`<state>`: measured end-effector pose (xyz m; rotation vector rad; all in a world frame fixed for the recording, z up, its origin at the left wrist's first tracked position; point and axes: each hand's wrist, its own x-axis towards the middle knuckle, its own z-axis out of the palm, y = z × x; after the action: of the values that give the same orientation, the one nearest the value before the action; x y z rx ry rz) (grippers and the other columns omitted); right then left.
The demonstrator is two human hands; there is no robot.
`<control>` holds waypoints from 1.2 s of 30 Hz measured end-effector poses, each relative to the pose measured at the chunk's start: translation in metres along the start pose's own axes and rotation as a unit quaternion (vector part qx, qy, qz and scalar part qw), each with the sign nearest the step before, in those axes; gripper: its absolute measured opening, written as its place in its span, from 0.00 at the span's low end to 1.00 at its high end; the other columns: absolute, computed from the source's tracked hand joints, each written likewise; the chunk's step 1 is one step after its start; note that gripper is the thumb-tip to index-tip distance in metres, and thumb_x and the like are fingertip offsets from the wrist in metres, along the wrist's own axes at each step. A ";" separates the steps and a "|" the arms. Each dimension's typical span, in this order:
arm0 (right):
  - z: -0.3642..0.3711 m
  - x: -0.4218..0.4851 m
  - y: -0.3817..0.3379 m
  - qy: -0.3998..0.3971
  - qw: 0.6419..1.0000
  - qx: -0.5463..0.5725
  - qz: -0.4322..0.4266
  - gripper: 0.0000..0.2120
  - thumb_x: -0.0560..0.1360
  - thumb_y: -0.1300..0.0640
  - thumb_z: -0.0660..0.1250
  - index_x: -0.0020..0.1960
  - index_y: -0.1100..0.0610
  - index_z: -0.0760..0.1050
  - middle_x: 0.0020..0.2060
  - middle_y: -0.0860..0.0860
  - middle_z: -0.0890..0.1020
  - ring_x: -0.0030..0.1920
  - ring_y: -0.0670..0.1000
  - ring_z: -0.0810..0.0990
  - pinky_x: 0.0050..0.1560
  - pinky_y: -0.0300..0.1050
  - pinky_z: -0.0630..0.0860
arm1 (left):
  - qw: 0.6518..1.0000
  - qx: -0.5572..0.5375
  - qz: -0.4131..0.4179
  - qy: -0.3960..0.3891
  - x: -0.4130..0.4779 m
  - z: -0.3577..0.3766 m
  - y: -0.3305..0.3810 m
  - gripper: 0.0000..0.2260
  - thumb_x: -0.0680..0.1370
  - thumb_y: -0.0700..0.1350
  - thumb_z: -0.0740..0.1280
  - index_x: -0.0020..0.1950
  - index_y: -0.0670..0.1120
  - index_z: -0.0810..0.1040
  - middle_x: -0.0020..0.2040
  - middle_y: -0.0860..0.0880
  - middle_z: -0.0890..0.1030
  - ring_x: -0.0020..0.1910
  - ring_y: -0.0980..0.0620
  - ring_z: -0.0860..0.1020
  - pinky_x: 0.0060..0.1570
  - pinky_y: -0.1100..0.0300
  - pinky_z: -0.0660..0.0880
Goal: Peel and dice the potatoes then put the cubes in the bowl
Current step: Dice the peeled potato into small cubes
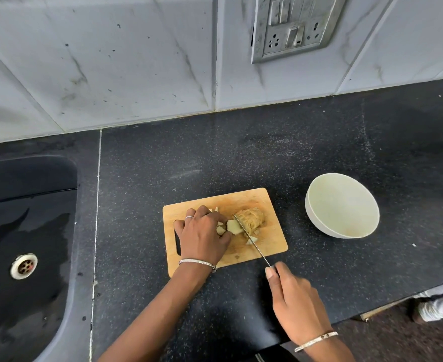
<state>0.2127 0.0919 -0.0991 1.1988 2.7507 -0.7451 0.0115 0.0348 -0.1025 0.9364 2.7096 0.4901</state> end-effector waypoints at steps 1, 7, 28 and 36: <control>0.000 -0.001 0.000 0.002 1.000 0.000 -0.002 0.18 0.78 0.38 0.39 0.47 0.46 0.62 0.30 0.48 0.75 0.34 0.52 0.78 0.37 0.51 0.75 | 1.000 -0.004 -0.004 0.001 0.000 0.000 0.000 0.10 0.72 0.55 0.69 0.52 0.60 0.81 0.54 0.57 0.76 0.56 0.51 0.69 0.49 0.53 0.58; -0.005 -0.002 -0.003 0.014 0.999 -0.036 0.002 0.15 0.81 0.41 0.43 0.51 0.47 0.64 0.36 0.49 0.79 0.39 0.54 0.81 0.37 0.50 0.75 | 1.000 -0.007 -0.027 0.014 0.001 0.001 0.001 0.06 0.74 0.51 0.68 0.47 0.58 0.83 0.48 0.57 0.77 0.53 0.51 0.71 0.46 0.54 0.56; 0.002 0.000 -0.010 0.002 0.999 0.047 -0.010 0.16 0.80 0.40 0.42 0.45 0.47 0.62 0.31 0.45 0.73 0.35 0.53 0.76 0.36 0.51 0.70 | 1.000 -0.007 0.018 0.000 -0.001 0.005 0.001 0.18 0.69 0.63 0.71 0.56 0.61 0.77 0.51 0.58 0.76 0.55 0.52 0.71 0.52 0.50 0.64; 0.001 -0.002 -0.024 -0.017 1.000 0.014 0.020 0.14 0.82 0.42 0.42 0.49 0.48 0.61 0.34 0.46 0.74 0.35 0.55 0.77 0.34 0.48 0.67 | 1.000 0.005 0.025 0.017 0.000 0.008 0.001 0.14 0.71 0.60 0.70 0.56 0.61 0.79 0.49 0.59 0.76 0.53 0.53 0.71 0.49 0.52 0.62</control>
<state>0.1976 0.0760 -0.0900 1.2298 2.6893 -0.7952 0.0147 0.0369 -0.1095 1.0100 2.7267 0.5082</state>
